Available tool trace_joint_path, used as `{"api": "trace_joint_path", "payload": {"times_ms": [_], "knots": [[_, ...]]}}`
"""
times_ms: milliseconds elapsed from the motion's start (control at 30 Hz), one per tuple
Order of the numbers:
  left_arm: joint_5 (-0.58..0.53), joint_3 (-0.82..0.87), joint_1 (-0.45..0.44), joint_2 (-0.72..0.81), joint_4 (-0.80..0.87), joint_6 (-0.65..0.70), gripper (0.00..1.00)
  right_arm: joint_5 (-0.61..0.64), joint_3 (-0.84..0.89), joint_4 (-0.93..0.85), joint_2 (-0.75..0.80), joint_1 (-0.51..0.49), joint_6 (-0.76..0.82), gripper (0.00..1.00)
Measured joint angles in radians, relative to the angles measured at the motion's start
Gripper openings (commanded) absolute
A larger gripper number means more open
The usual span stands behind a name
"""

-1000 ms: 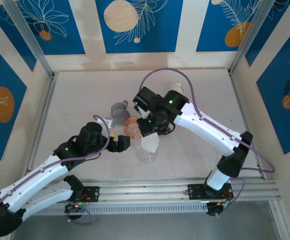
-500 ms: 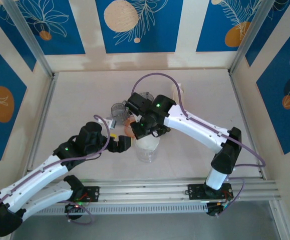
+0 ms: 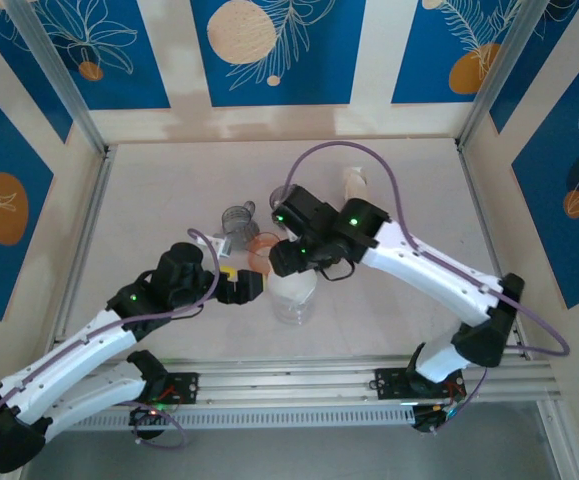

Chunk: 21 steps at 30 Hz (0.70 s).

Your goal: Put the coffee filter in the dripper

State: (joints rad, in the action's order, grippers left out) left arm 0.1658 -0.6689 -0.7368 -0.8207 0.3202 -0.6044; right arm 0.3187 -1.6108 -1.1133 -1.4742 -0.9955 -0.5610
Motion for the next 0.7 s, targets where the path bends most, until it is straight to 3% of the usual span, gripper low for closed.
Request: {"api": "trace_joint_path", "payload": {"times_ms": [233, 700], "knots": [[0.023, -0.003, 0.002, -0.089, -0.038, 0.0, 0.98, 0.054, 0.145, 0.002, 0.142, 0.035, -0.086, 0.56], [0.056, -0.014, 0.002, -0.165, -0.082, -0.019, 0.96, 0.037, 0.318, 0.053, 0.151, 0.064, -0.149, 0.46]]}}
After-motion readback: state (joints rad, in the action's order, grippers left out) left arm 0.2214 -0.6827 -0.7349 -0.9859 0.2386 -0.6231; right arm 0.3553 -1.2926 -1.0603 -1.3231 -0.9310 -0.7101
